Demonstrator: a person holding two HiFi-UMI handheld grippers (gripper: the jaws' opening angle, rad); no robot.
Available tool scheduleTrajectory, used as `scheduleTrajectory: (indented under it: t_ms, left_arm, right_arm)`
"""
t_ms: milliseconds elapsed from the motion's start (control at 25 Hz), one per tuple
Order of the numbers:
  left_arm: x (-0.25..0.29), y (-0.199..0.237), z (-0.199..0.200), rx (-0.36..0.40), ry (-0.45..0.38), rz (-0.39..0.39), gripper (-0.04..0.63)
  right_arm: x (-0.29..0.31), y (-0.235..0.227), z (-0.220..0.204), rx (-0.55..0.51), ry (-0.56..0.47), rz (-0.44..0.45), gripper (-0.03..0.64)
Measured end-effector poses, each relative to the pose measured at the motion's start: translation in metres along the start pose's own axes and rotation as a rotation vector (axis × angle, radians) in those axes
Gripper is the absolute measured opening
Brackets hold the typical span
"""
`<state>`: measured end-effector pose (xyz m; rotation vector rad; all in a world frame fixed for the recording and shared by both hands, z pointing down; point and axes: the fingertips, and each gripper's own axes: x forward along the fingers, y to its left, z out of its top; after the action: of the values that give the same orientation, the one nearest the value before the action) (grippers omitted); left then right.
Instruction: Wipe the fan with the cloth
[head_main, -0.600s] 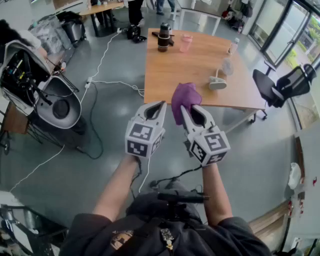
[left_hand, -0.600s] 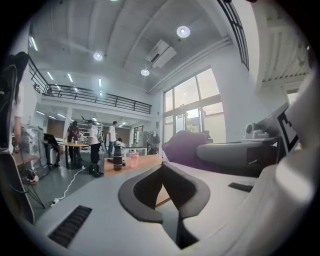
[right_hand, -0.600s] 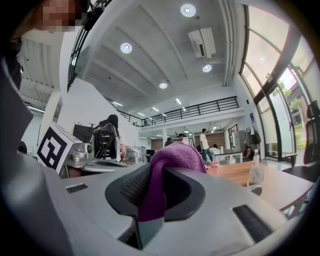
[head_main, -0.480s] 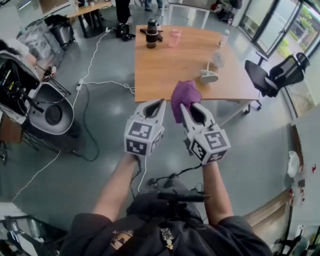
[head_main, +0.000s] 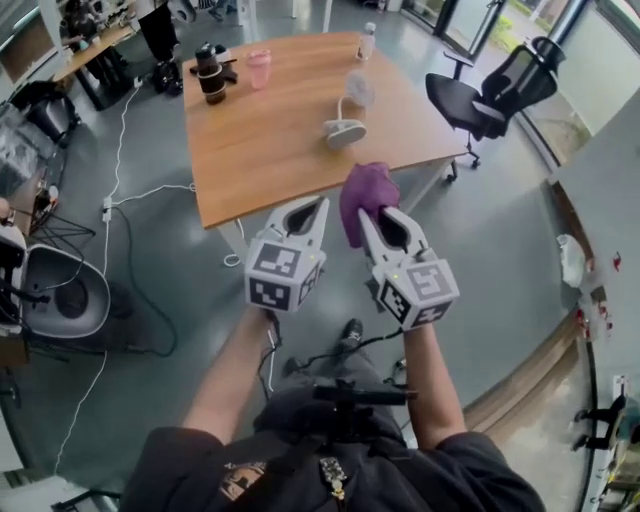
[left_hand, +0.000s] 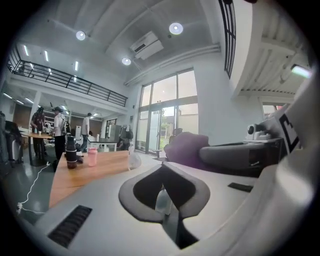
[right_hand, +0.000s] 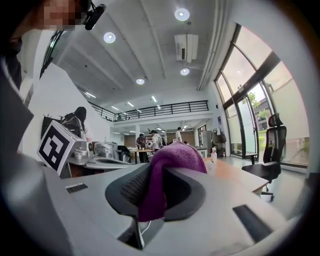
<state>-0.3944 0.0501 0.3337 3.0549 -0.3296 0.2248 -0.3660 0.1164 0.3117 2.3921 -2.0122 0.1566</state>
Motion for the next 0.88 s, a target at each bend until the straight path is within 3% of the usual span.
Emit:
scheduleTrajectory:
  t_ms: [280,680,880]
  left_arm:
    - [0.092,-0.022,0.015,0.057,0.02,-0.026,0.006]
    - [0.201,0.008,0.014,0.104,0.084,0.076,0.006]
    - [0.252,0.035,-0.006,0.11,0.146,0.122,0.006]
  right_arm:
    - [0.014,-0.098,0.007,0.033,-0.039,-0.028,0.074]
    - [0.078,-0.197,0.003,0.057,-0.03,0.083,0.074]
    - [0.112,-0.24,-0.014,0.066,0.006,0.121,0.074]
